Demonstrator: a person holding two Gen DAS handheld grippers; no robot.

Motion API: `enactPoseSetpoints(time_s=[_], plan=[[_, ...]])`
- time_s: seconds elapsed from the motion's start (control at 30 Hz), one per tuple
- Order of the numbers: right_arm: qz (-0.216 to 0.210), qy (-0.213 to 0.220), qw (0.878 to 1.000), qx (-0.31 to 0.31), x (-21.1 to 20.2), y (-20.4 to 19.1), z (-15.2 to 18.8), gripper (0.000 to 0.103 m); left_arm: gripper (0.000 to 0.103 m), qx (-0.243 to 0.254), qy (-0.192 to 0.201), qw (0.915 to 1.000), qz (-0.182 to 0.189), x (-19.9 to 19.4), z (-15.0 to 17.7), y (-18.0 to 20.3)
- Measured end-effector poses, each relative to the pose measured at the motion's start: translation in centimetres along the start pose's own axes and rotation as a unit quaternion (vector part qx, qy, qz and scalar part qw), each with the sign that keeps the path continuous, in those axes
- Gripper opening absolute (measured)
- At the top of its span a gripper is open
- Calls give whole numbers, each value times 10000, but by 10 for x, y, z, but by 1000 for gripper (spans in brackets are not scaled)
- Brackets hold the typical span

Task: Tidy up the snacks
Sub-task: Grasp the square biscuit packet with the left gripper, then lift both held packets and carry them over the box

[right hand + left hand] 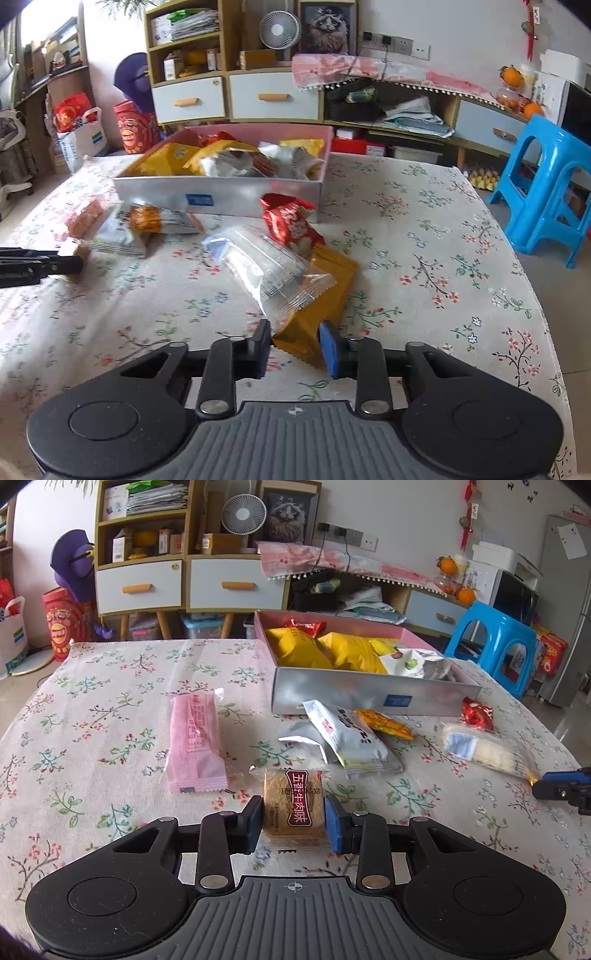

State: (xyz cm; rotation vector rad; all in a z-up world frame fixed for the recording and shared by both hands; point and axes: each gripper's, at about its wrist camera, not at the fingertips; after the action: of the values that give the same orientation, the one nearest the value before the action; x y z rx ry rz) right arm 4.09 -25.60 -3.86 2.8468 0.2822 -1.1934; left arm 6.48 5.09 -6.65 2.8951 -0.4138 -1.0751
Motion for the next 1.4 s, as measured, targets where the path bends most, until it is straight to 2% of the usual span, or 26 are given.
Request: enactPoseSetpoints(time_s=[0.07, 0.1, 0.23, 0.43, 0.5, 0.57, 0.63, 0.67, 0.7, 0.9, 1.0, 1.1, 1.13, 1.17, 1.4], plan=[[-61, 11, 10000, -36, -5, -4, -1, 8, 32, 0, -32, 10000, 61, -2, 2, 2], [-98, 1, 9999, -31, -7, -5, -1, 0, 32, 0, -52, 9999, 94, -4, 3, 3], [-140, -220, 9996, -81, -11, -12, 2, 0, 32, 32, -147, 9996, 245, -8, 7, 9], [168, -911, 9948, -426, -10, -22, 9, 0, 32, 153, -238, 9989, 365, -11, 10, 16], [34, -1048, 9940, -321, -16, -19, 9, 0, 32, 143, -260, 9988, 385, -12, 10, 16], [-79, -988, 9948, -225, -21, -17, 8, 0, 32, 138, -268, 9988, 390, -12, 11, 17], [-20, -820, 9964, -233, -23, -17, 7, 9, 32, 131, -268, 9988, 386, -12, 11, 17], [22, -744, 9969, -242, -22, -16, 7, 20, 32, 126, -266, 9988, 379, -12, 11, 17], [42, -694, 9973, -244, -21, -15, 5, 26, 32, 128, -263, 9989, 370, -12, 11, 17], [27, -480, 9982, -363, 1, -11, -2, 35, 32, 168, -238, 9990, 338, -12, 12, 18], [30, -455, 9979, -452, 13, -9, -1, 35, 33, 176, -232, 9990, 344, -11, 12, 18], [-76, -380, 9982, -460, 15, -6, -2, 30, 32, 178, -231, 9990, 347, -11, 12, 18], [-111, -384, 9982, -437, 15, -6, -3, 20, 32, 180, -229, 9990, 347, -11, 12, 18], [-143, -391, 9982, -430, 14, -6, -3, 16, 32, 175, -230, 9990, 348, -11, 12, 18], [-152, -468, 9978, -443, 6, -11, -6, 16, 32, 65, -266, 9989, 369, -13, 7, 16]])
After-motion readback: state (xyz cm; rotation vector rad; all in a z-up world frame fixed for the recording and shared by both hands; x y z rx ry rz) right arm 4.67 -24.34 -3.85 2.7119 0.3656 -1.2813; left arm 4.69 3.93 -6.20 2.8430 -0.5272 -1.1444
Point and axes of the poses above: each gripper's, at about its wrist camera, not at the fingertips, and x roughly the way its jaws point, y to its right, z to its underside, and after that the axes turned 1 degree about x, right-handed
